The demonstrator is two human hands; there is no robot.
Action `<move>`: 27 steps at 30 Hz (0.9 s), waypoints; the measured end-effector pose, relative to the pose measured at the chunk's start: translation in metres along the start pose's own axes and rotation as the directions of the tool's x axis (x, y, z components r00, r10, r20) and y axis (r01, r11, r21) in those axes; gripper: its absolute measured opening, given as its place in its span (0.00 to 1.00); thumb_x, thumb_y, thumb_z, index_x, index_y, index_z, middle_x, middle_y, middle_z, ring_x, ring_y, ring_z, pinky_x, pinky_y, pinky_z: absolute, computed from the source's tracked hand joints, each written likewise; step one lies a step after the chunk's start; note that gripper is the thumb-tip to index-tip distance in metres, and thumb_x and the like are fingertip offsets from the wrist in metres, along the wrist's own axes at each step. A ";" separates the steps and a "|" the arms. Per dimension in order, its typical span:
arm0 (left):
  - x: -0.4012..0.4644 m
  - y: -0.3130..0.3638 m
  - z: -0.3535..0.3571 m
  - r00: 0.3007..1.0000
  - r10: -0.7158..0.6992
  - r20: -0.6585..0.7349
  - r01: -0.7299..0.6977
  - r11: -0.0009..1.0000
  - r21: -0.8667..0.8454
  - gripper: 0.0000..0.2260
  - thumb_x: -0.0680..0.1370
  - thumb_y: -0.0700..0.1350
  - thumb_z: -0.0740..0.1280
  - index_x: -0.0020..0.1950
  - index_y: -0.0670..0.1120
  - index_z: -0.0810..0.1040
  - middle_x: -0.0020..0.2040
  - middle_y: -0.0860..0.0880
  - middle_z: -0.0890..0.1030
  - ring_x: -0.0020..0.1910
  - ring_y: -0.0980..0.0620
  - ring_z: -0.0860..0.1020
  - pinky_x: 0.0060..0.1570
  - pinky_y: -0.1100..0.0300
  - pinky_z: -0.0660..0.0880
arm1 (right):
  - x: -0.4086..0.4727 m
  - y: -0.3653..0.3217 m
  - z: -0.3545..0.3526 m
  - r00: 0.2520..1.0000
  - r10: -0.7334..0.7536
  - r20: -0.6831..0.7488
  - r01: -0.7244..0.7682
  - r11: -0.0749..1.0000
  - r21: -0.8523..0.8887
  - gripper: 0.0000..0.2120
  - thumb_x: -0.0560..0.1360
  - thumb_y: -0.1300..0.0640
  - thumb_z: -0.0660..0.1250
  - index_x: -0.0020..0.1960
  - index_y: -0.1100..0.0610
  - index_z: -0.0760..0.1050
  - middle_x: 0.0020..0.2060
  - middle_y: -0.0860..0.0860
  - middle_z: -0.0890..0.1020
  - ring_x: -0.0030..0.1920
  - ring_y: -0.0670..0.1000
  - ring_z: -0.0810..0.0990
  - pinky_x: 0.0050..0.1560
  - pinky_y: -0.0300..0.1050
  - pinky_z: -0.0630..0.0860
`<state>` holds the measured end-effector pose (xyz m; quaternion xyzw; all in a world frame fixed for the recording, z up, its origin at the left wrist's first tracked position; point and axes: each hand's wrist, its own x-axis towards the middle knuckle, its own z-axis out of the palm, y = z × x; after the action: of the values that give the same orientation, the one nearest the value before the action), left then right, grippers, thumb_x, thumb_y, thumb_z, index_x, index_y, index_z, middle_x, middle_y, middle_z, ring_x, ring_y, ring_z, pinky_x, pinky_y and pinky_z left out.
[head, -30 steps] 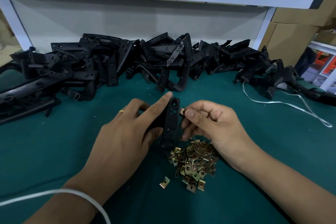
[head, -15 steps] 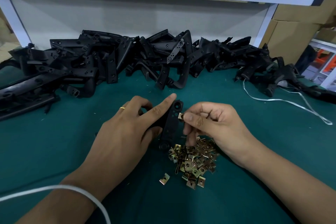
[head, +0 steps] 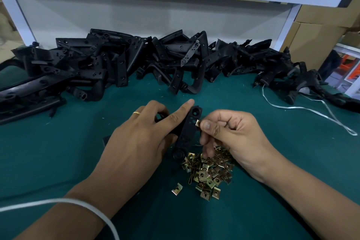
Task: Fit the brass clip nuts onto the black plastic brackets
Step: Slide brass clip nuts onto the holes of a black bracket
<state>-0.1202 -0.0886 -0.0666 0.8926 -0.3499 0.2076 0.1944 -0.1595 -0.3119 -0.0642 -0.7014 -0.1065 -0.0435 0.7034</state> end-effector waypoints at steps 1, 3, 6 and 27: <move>0.001 0.001 -0.001 1.000 0.001 -0.007 -0.001 1.000 0.018 0.31 0.78 0.48 0.66 0.80 0.62 0.63 0.57 0.51 0.75 0.48 0.47 0.75 0.33 0.53 0.75 | 0.000 0.000 0.000 1.000 0.003 -0.004 -0.003 1.000 -0.006 0.07 0.75 0.52 0.75 0.43 0.56 0.84 0.35 0.58 0.84 0.29 0.55 0.81 0.34 0.46 0.80; 0.003 0.003 -0.002 1.000 0.009 -0.027 -0.007 0.998 0.060 0.31 0.78 0.46 0.66 0.80 0.60 0.66 0.56 0.49 0.76 0.47 0.45 0.76 0.33 0.55 0.72 | 0.000 -0.001 -0.001 1.000 0.003 -0.011 -0.003 1.000 -0.021 0.08 0.76 0.52 0.75 0.42 0.55 0.84 0.35 0.58 0.84 0.29 0.56 0.81 0.34 0.47 0.80; 0.004 0.004 -0.003 0.999 0.029 -0.045 -0.023 0.992 0.123 0.34 0.75 0.40 0.72 0.79 0.57 0.68 0.54 0.46 0.77 0.46 0.43 0.77 0.33 0.54 0.72 | -0.001 -0.004 -0.002 1.000 0.001 0.000 -0.001 0.997 -0.074 0.07 0.77 0.54 0.74 0.41 0.54 0.84 0.34 0.58 0.84 0.28 0.55 0.82 0.35 0.48 0.81; -0.003 -0.023 0.009 0.976 -0.216 -0.031 0.216 0.976 0.009 0.32 0.78 0.50 0.64 0.81 0.65 0.59 0.58 0.53 0.73 0.53 0.49 0.73 0.42 0.53 0.76 | 0.004 -0.004 -0.043 0.997 0.043 0.059 0.012 0.703 -0.711 0.05 0.76 0.53 0.77 0.48 0.43 0.87 0.44 0.45 0.82 0.45 0.50 0.79 0.50 0.49 0.77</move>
<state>-0.1041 -0.0757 -0.0809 0.9233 -0.2465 0.2007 0.2157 -0.1526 -0.3542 -0.0586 -0.9202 -0.1006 -0.0500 0.3750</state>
